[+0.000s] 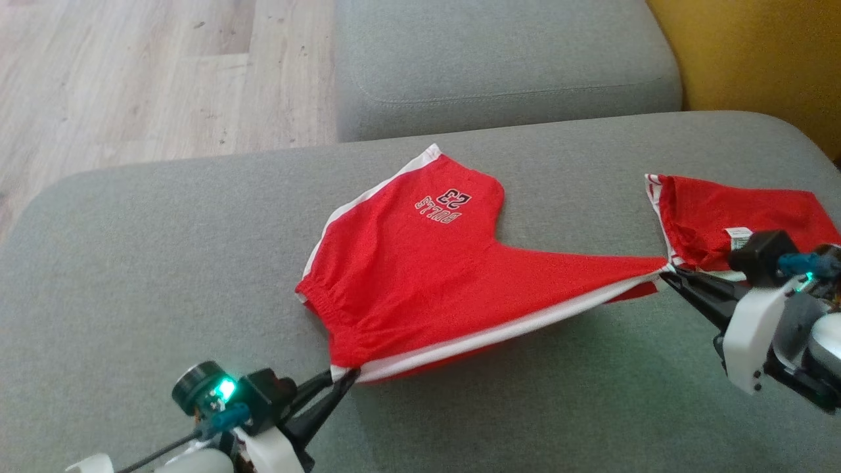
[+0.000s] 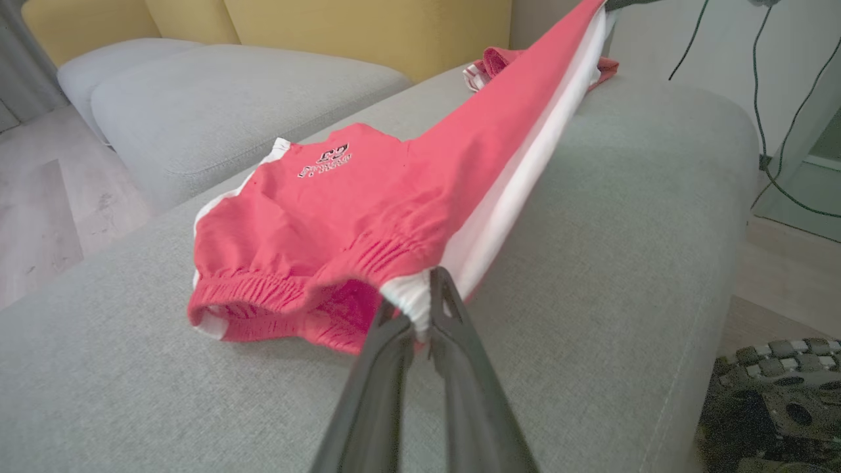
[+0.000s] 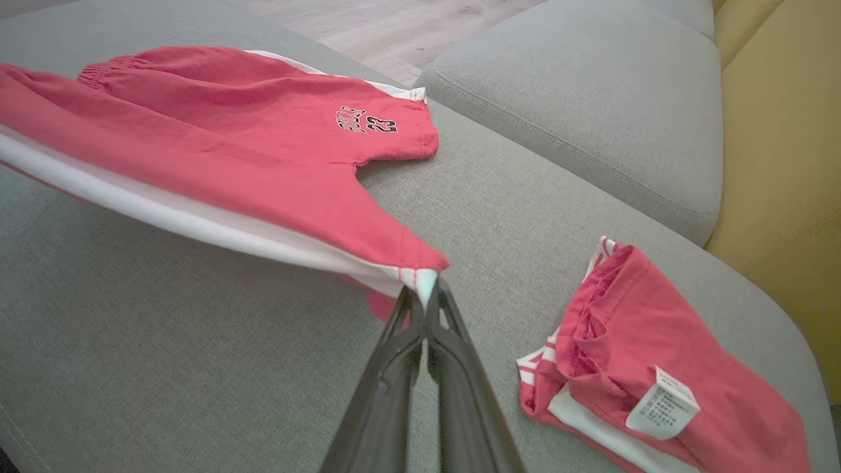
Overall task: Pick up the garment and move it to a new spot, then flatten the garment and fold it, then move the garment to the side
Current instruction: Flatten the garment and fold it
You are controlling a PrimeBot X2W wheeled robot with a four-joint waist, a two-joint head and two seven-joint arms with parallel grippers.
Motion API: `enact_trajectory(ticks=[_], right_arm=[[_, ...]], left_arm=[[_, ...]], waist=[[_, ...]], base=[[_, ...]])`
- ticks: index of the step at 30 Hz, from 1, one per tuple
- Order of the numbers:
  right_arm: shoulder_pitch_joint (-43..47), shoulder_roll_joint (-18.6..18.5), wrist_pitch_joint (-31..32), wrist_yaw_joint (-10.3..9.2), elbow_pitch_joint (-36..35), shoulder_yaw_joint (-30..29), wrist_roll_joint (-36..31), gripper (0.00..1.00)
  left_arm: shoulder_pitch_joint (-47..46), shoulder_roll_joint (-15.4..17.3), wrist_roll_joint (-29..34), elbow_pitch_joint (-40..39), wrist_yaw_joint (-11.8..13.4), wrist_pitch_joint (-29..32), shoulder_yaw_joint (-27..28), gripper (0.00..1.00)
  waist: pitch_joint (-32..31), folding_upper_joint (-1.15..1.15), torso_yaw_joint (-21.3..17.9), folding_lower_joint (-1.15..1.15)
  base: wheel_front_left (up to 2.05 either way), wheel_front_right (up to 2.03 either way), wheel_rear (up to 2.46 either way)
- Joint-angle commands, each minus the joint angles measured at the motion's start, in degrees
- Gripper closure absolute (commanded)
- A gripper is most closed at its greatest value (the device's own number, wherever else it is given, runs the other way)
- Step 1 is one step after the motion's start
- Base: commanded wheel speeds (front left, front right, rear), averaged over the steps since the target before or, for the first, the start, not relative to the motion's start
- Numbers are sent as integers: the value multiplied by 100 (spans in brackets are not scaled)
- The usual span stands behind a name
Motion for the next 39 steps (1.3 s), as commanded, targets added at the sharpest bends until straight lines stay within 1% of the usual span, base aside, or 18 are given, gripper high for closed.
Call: enact_trajectory(ticks=[1, 7, 13, 17, 20, 21, 22, 29, 34, 39], right_arm=[[-40, -205, 39, -5, -118, -185, -67, 100], [-346, -38, 213, -5, -142, -581, -228, 100], [-984, 231, 369, -5, 156, -825, -469, 100], [-1538, 402, 419, -5, 456, -688, -822, 100], [-1967, 552, 449, -5, 672, -539, -915, 100], [-1967, 552, 449, -5, 672, -539, -915, 100], [-2127, 587, 469, -5, 734, -449, -971, 100], [-3001, 786, 688, -5, 1264, 98, -1049, 100], [-3434, 913, 712, -5, 1611, 229, -989, 100], [-3594, 1029, 826, -5, 1827, 284, -1025, 100]], left_arm=[[-273, 238, -37, -175, 103, -35, 313, 100], [-497, 226, -88, -340, 299, -36, 538, 100], [-872, 90, -189, -236, 296, -22, 774, 100], [-1141, -118, -304, 45, 194, -54, 924, 100], [-1365, -317, -368, 349, 85, -106, 1021, 100], [-1365, -317, -368, 349, 85, -106, 1021, 100], [-1451, -394, -397, 448, 20, -107, 1042, 100], [-2124, -944, -313, 1274, -221, -198, 1127, 100], [-2524, -1307, -233, 1840, -386, -218, 1094, 100], [-2747, -1581, -213, 2373, -517, -234, 1042, 100]], waist=[[31, 0, 50, 0], [216, 0, 256, 0], [661, 0, 600, 0], [983, 0, 863, 0], [1263, 0, 1022, 0], [1263, 0, 1022, 0], [1363, 0, 1078, 0], [1933, 0, 1425, 0], [2282, 0, 1586, 0], [2493, 0, 1689, 0]], base=[[0, 0, 0], [0, 0, 0], [0, 0, 0], [0, 0, 0], [0, 0, 0], [0, 0, 0], [0, 0, 0], [0, 0, 0], [0, 0, 0], [0, 0, 0]])
